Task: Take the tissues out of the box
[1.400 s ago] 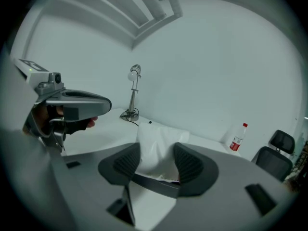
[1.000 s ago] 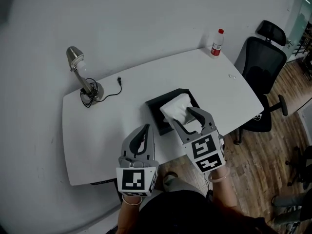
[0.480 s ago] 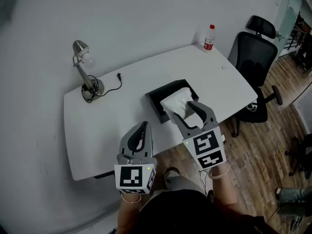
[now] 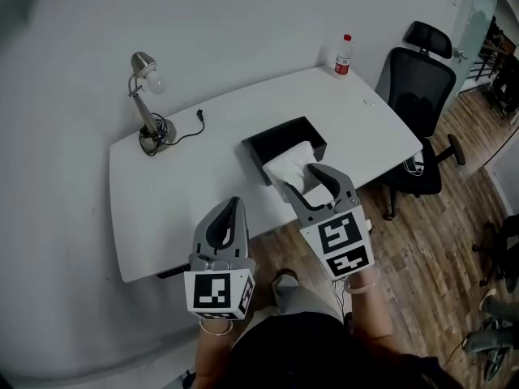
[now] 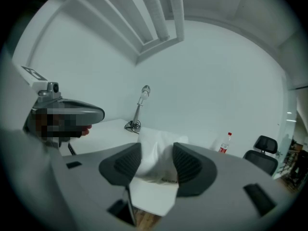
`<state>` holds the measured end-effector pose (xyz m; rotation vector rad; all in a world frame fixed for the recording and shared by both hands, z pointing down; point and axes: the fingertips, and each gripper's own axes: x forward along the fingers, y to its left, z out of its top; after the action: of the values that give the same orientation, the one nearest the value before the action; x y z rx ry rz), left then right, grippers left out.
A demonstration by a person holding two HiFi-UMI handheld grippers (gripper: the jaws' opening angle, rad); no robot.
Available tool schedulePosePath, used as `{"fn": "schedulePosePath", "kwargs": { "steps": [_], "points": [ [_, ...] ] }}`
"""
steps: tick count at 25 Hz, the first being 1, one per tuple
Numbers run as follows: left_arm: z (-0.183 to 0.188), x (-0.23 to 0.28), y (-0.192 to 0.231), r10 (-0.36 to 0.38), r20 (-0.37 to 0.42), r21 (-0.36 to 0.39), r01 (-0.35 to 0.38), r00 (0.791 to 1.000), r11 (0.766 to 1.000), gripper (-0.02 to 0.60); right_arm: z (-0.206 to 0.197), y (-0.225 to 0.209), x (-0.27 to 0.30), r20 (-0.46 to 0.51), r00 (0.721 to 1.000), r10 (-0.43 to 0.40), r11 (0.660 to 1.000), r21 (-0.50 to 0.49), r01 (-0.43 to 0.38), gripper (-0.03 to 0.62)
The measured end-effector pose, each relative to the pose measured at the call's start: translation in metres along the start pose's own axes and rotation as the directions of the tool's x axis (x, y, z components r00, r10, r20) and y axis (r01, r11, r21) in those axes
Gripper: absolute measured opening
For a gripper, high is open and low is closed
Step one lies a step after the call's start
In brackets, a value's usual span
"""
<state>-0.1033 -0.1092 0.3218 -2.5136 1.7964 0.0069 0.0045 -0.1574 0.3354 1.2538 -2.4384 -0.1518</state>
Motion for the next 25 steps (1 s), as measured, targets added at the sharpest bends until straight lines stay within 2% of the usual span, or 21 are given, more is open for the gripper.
{"fn": "schedulePosePath", "kwargs": {
  "steps": [25],
  "points": [
    [0.020, -0.053, -0.021, 0.014, 0.050, 0.019, -0.015, 0.999, 1.000, 0.021, 0.008, 0.027, -0.051, 0.050, 0.999, 0.005, 1.000, -0.017, -0.004, 0.204]
  ]
}}
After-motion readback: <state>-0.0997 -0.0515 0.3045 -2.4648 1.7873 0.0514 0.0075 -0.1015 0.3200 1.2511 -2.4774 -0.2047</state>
